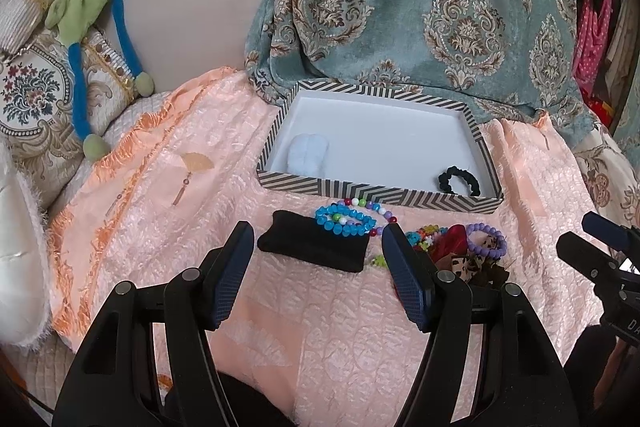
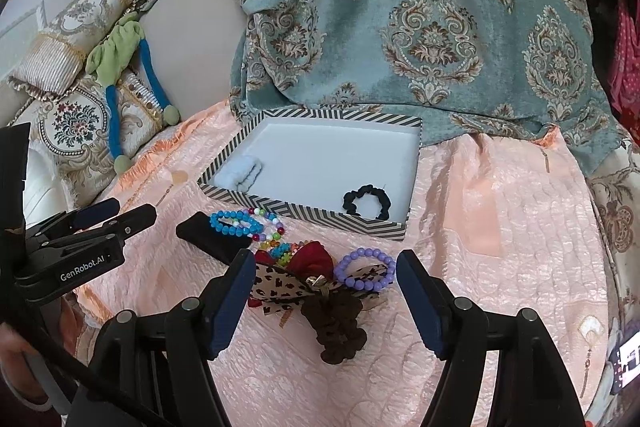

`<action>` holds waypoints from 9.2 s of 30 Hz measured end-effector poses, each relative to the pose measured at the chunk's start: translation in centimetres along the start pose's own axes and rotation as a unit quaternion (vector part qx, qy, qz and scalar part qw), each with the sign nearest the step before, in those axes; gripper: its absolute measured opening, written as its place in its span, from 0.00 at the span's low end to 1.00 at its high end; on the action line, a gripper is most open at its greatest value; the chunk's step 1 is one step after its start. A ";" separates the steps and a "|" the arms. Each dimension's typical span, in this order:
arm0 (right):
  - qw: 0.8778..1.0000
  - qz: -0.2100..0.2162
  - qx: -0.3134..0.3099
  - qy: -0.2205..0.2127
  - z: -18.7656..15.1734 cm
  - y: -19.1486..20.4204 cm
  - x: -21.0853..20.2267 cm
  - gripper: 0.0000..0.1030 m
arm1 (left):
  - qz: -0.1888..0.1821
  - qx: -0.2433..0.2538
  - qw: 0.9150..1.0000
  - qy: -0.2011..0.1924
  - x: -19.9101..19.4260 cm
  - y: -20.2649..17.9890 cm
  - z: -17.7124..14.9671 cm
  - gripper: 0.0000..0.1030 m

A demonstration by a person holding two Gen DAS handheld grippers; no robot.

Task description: Organize jewelry

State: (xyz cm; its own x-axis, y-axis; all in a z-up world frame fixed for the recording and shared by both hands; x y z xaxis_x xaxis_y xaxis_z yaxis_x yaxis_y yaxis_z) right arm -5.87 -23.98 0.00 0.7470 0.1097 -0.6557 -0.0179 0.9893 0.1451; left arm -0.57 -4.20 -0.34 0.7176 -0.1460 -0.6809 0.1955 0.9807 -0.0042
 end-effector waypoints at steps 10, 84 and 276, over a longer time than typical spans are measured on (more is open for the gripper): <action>1.000 -0.010 0.019 0.017 -1.5 -2.6 0.5 0.68 | -0.009 -0.022 0.999 0.025 1.0 0.9 -1.1 0.65; 0.988 0.139 0.022 0.064 -6.2 0.1 2.5 0.14 | -0.124 -0.147 0.975 0.109 5.7 4.2 -1.6 0.11; 0.994 -0.002 -0.056 0.095 -6.9 -9.1 11.1 0.31 | -0.231 0.311 0.910 0.146 9.9 -16.0 -8.7 0.31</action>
State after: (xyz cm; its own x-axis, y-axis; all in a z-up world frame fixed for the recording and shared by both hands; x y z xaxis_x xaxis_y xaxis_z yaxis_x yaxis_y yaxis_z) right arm -1.98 -31.07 -13.76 0.6086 0.1106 -0.7857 -0.0965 0.9932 0.0651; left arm -2.39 -20.18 -13.41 0.2718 -0.3947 -0.8777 0.8376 0.5461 0.0138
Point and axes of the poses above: each gripper's, at about its wrist camera, not at the fingertips, and x roughly the way its jaws point, y to its left, z to its top, the point moved 10 cm from there along x, roughly the way its jaws point, and after that the axes turned 3 degrees about -y, right-handed, at the moved point
